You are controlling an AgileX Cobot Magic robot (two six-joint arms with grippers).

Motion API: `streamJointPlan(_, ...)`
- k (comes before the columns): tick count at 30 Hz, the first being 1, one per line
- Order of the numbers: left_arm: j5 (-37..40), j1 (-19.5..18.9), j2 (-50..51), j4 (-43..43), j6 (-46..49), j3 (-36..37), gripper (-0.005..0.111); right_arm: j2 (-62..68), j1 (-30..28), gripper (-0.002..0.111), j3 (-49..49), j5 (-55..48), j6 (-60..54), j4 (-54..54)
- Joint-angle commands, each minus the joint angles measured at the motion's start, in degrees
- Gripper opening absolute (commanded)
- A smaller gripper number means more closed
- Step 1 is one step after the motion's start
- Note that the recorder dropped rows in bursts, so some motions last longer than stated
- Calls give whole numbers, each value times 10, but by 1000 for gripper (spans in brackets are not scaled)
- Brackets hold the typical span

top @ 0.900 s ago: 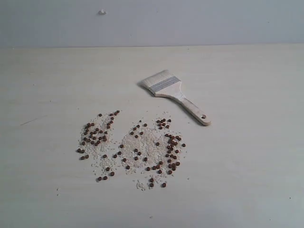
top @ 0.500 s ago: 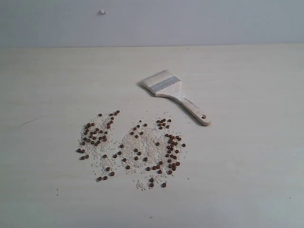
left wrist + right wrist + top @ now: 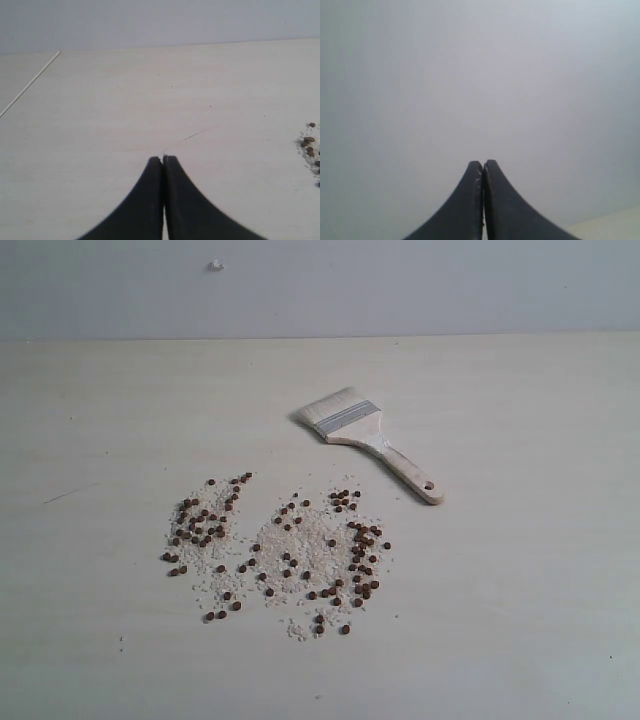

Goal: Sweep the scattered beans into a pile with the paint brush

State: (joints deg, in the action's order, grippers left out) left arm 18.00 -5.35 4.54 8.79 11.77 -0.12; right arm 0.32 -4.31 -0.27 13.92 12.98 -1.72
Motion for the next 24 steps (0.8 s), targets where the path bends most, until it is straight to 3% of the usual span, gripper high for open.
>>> streamJointPlan(1,-2,-1,-3,-3,1,1,0,-3,-1,0,3,92,99,-2)
streamJointPlan(4,-2,-1,-3,-3,1,1,0,-3,-1,0,-5,120,188,-31)
streamJointPlan(8,-2,-1,-3,-3,1,1,0,63,-1,0,-75,74,159,-6)
streamJointPlan(15,-2,-1,-3,-3,1,1,0,348,-1,0,-245,17,79,-5)
streamJointPlan(17,-2,-1,-3,-3,1,1,0,510,0,0,-355,-105,44,9)
streamJointPlan(18,-2,-1,-3,-3,1,1,0,618,0,0,-449,-242,7,8)
streamJointPlan(19,-2,-1,-3,-3,1,1,0,659,0,0,-499,-304,-15,7)
streamJointPlan(20,-2,-1,-3,-3,1,1,0,756,0,0,-596,-452,-64,3)
streamJointPlan(21,-2,-1,-3,-3,1,1,0,792,2,0,-631,-510,-89,3)
streamJointPlan(22,-2,-1,-3,-3,1,1,0,874,12,0,-710,-642,-146,5)
streamJointPlan(24,-2,-1,-3,-3,1,1,0,970,37,0,-785,-769,-184,10)
